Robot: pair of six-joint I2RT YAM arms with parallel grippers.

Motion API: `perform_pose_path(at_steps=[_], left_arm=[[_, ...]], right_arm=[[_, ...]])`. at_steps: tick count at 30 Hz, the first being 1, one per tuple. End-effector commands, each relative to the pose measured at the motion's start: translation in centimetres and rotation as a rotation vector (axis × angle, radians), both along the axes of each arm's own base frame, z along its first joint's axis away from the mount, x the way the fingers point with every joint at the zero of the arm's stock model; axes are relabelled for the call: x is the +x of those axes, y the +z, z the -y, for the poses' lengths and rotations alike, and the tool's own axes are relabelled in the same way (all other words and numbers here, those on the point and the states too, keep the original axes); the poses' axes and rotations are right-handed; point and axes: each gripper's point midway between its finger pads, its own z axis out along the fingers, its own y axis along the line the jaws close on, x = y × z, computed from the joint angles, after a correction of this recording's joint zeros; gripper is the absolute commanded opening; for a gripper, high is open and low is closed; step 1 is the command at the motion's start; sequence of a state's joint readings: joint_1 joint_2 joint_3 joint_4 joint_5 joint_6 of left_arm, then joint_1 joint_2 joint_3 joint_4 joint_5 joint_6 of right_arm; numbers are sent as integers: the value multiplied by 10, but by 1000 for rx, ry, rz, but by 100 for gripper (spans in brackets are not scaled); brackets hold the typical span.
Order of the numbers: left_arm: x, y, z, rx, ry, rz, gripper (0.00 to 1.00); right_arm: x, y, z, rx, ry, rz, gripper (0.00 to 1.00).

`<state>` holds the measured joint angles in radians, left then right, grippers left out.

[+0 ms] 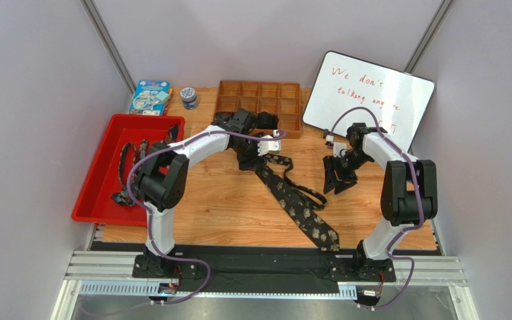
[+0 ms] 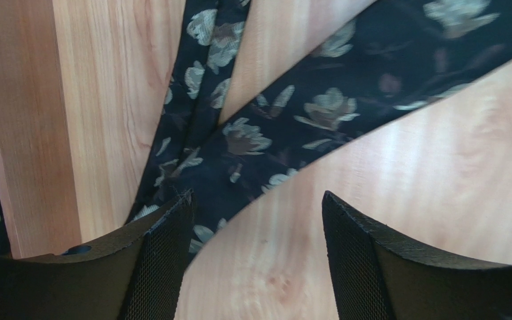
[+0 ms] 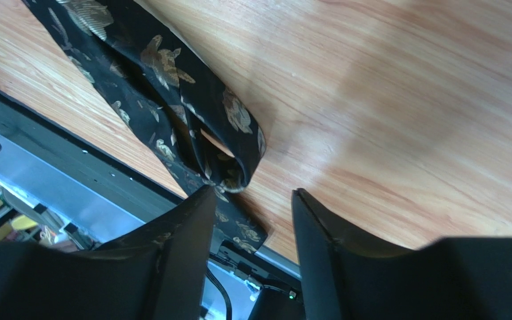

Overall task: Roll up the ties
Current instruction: Flatten out the tie at the center of the board.

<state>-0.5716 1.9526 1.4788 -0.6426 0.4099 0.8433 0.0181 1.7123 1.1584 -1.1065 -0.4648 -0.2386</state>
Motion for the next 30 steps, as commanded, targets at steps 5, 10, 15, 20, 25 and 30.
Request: perform_pose_path(at_steps=[5,10,15,20,25,30], left_arm=[[25,-29,-16,119,-32,79,57],[-15,-35,-40,198,-61,-70,48],[-66,-29,-71,252,-81,-166,44],[-102,-14,-84,233,-39,-257,43],[-36,37,-41,42,50,-88,53],[34,41,-1,-13,101,-14,53]], right_arm=[[19,-28,-10,-10,37,-13,37],[32,-12,-16,29,53,17,41],[18,-1,-9,29,144,40,49],[4,11,-4,18,208,65,47],[-12,29,-5,52,277,108,40],[-24,37,0,37,327,141,40]])
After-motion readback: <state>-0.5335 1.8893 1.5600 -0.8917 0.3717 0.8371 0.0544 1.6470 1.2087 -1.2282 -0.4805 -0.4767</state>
